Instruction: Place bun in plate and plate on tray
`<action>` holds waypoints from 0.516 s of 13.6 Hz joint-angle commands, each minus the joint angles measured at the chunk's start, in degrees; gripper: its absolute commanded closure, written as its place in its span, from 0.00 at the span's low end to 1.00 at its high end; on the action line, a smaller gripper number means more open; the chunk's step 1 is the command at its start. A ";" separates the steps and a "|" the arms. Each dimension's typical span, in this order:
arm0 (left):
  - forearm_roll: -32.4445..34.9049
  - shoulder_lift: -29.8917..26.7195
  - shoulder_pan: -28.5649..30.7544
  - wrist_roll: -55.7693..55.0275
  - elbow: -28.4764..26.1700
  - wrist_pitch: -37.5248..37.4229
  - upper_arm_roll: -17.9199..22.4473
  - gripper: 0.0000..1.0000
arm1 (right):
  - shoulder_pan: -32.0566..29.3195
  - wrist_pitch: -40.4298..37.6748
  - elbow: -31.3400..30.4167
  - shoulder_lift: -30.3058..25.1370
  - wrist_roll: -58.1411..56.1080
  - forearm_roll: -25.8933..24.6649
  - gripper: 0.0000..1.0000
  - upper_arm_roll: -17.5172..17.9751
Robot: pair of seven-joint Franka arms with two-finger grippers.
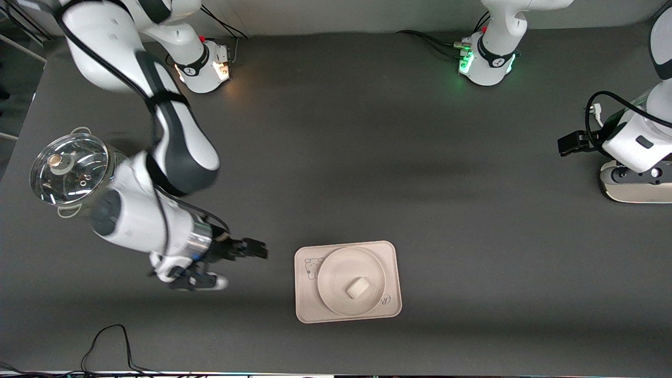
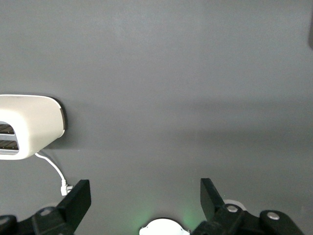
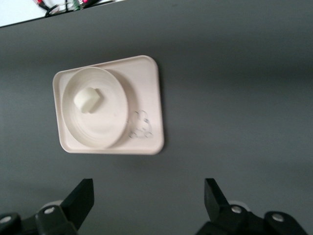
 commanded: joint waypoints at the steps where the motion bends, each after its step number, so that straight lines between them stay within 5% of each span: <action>1: 0.02 0.07 -0.12 -0.32 1.08 0.11 0.05 0.00 | 0.22 0.28 -21.44 -19.89 -0.66 -6.44 0.00 -3.16; 3: -0.95 0.07 0.23 -0.58 1.26 0.99 -0.04 0.00 | -0.57 -6.90 -23.67 -27.47 -0.32 -14.28 0.00 -3.70; 7: -2.97 -0.37 0.15 -1.64 1.43 1.34 0.22 0.00 | -2.24 -19.31 -22.19 -34.35 -1.62 -14.92 0.00 -5.63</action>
